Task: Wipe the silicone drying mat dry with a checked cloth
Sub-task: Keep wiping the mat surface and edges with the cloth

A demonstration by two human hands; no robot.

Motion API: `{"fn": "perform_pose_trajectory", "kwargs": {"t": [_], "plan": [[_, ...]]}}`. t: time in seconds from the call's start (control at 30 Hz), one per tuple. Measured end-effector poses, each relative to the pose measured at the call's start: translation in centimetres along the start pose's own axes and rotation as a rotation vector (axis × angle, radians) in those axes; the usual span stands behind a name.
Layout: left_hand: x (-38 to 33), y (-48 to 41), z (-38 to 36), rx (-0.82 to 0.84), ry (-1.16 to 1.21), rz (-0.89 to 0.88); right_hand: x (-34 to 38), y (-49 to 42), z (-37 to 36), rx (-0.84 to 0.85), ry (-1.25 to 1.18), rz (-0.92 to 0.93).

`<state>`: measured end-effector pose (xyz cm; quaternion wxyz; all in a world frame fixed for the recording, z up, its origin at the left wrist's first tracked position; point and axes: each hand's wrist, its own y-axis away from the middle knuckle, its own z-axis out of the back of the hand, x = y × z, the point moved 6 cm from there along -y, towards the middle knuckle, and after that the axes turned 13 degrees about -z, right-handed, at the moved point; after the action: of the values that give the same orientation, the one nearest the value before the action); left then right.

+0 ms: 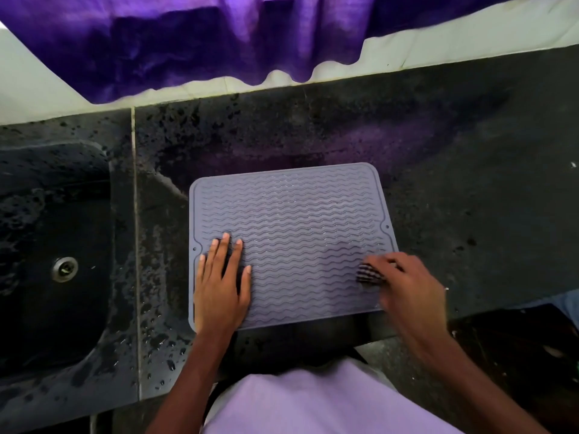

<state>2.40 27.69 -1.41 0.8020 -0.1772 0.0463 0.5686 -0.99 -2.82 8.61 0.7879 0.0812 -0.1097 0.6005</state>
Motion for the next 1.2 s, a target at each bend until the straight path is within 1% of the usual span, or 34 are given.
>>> {"fn": "perform_pose_trajectory", "kwargs": {"t": [0.07,0.13,0.2,0.27,0.37,0.47,0.53,0.6,0.7,0.77,0.83,0.93,1.0,1.2], "plan": [[0.1,0.0,0.0,0.014,0.009,0.0,3.1,-0.3,-1.8,0.035,-0.044,0.081],[0.0,-0.1,0.1,0.021,0.016,0.002,5.6,-0.3,-4.0,0.111,0.008,0.168],[0.0,-0.2,0.1,0.034,0.012,0.005,6.2,-0.2,-5.3,0.127,0.074,0.217],[0.0,-0.1,0.1,0.052,0.0,0.009,4.9,-0.6,-5.3,0.133,0.099,0.238],[0.0,-0.1,0.1,0.076,-0.019,0.016,-0.1,-1.8,-4.4,0.136,0.165,0.202],[0.0,-0.1,0.1,0.088,-0.043,0.023,-5.5,-3.2,-2.4,0.123,0.209,0.073],[-0.3,-0.3,0.1,0.079,-0.05,0.043,-7.4,-3.7,-1.3,0.118,0.239,0.008],[-0.7,-0.5,-0.1,0.049,-0.042,0.089,-7.6,-4.1,-0.6,0.097,0.21,-0.028],[-1.2,-0.7,-0.5,0.043,-0.064,0.119,-4.9,-4.8,-0.6,0.051,0.084,-0.005],[-1.3,-0.6,-0.7,0.054,-0.073,0.118,-1.9,-5.6,-1.3,0.047,0.0,0.05],[-1.2,-0.6,-0.6,0.058,-0.074,0.121,1.2,-6.5,-2.4,0.082,-0.063,0.109],[-1.3,-0.5,-0.6,0.055,-0.066,0.133,3.6,-7.4,-4.4,0.132,-0.028,0.204],[-1.3,-0.5,-0.5,0.05,-0.063,0.136,2.9,-8.1,-4.9,0.141,-0.021,0.216],[-1.4,-0.4,-0.5,0.055,-0.069,0.142,-3.3,-9.8,-3.6,0.087,0.064,0.091]]}}
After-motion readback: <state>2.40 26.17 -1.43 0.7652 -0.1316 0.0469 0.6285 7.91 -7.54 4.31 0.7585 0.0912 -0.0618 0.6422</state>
